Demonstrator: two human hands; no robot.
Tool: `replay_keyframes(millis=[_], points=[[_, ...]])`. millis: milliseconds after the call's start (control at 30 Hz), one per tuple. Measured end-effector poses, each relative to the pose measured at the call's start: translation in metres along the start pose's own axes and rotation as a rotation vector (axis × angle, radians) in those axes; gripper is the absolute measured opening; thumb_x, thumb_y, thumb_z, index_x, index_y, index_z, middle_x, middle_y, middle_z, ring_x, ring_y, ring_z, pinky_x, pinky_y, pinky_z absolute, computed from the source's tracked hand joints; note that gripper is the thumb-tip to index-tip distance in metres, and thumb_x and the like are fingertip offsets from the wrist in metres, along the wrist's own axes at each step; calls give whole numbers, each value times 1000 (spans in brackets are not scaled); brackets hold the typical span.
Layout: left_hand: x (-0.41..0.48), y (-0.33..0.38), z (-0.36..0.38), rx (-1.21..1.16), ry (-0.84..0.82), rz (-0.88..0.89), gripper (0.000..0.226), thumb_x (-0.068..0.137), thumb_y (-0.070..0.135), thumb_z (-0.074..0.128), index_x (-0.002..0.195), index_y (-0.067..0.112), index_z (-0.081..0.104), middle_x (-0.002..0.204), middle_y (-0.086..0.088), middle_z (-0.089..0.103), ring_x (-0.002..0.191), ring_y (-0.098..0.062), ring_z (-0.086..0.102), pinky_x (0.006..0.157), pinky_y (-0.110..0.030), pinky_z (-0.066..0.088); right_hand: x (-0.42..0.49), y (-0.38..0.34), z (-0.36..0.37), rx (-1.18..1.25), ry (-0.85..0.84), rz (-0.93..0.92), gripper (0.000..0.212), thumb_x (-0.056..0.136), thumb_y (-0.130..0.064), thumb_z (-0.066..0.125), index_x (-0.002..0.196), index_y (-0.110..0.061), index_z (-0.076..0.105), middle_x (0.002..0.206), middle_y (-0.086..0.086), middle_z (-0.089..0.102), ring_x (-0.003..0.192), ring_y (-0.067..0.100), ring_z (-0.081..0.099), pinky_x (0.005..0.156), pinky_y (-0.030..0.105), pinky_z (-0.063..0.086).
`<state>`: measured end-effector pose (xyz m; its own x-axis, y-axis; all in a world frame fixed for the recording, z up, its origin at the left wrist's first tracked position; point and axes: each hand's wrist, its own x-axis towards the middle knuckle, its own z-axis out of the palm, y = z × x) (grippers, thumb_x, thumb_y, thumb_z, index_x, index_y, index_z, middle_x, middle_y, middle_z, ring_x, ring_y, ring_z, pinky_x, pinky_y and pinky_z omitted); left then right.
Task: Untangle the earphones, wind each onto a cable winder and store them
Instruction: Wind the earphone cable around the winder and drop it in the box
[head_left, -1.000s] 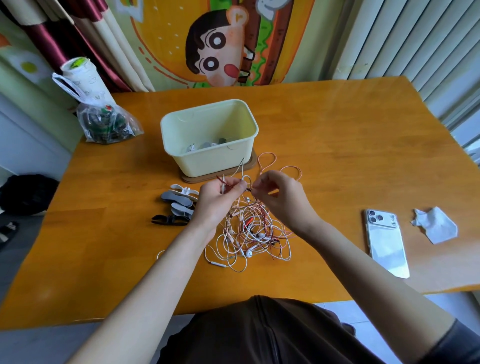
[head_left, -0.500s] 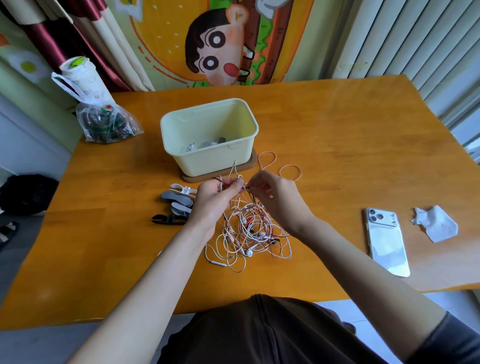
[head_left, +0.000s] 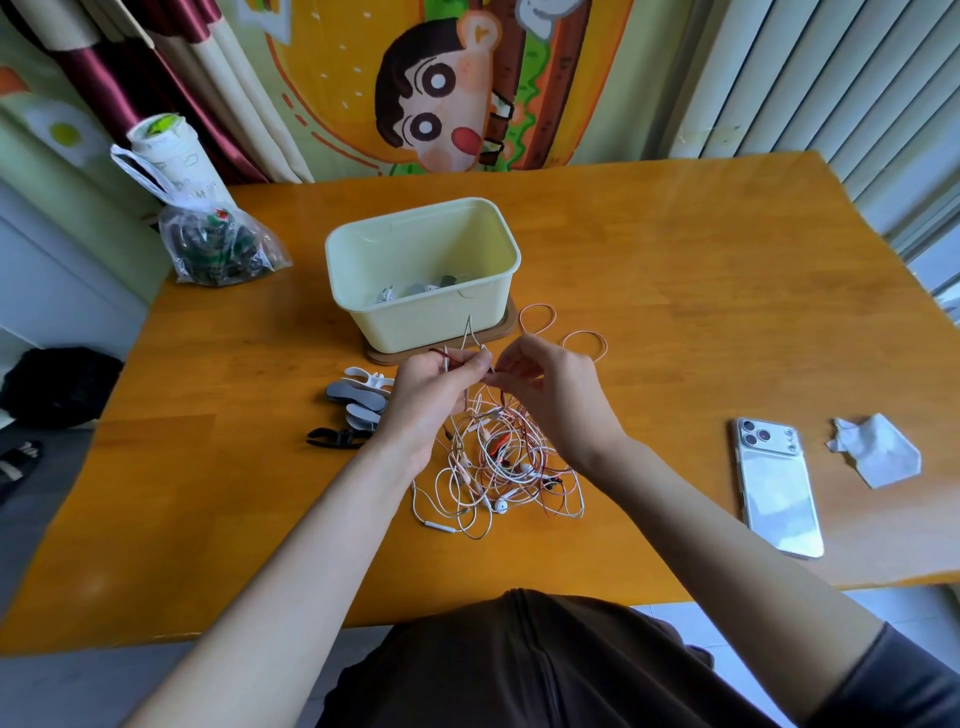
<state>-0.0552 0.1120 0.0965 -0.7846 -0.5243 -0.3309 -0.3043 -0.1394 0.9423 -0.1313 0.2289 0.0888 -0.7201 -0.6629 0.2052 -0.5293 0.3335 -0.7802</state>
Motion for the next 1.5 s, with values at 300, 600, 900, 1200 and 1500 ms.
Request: replay_keyframes(millis=[300, 600, 900, 1200, 1500], points=[[2, -6, -4, 245, 9, 134, 3, 89, 18, 65, 86, 20, 66, 83, 3, 67, 83, -7, 62, 72, -18, 46, 6, 1, -5, 10, 8, 53, 6, 88, -13, 63, 89, -9, 67, 82, -6, 58, 73, 0, 55, 66, 3, 42], [8, -1, -3, 542, 43, 262, 5, 91, 18, 63, 86, 16, 63, 75, 9, 60, 72, -3, 56, 63, -7, 42, 10, -2, -3, 252, 24, 317, 10, 98, -13, 42, 89, -10, 45, 77, 5, 63, 70, 19, 61, 66, 32, 49], [-1, -2, 3, 104, -119, -15, 7, 94, 21, 59, 89, 20, 64, 67, 11, 62, 66, -6, 51, 63, -18, 40, 15, -2, -8, 331, 44, 374, 11, 101, -17, 38, 92, -9, 37, 66, 1, 52, 52, 13, 58, 71, 53, 54], [-1, -6, 5, -61, 36, -91, 16, 96, 13, 51, 84, 18, 59, 77, -1, 56, 58, -8, 38, 51, -19, 30, 3, -2, -4, 367, -49, 226, 15, 100, -9, 38, 87, -15, 39, 79, 2, 62, 73, 18, 62, 73, 33, 55], [0, -2, 1, 11, 75, -6, 14, 95, 16, 53, 83, 17, 60, 58, 11, 51, 58, -6, 41, 58, -21, 33, -2, -2, -12, 233, -249, 177, 13, 94, -25, 54, 84, -17, 55, 62, -8, 46, 54, 7, 39, 51, 25, 34]])
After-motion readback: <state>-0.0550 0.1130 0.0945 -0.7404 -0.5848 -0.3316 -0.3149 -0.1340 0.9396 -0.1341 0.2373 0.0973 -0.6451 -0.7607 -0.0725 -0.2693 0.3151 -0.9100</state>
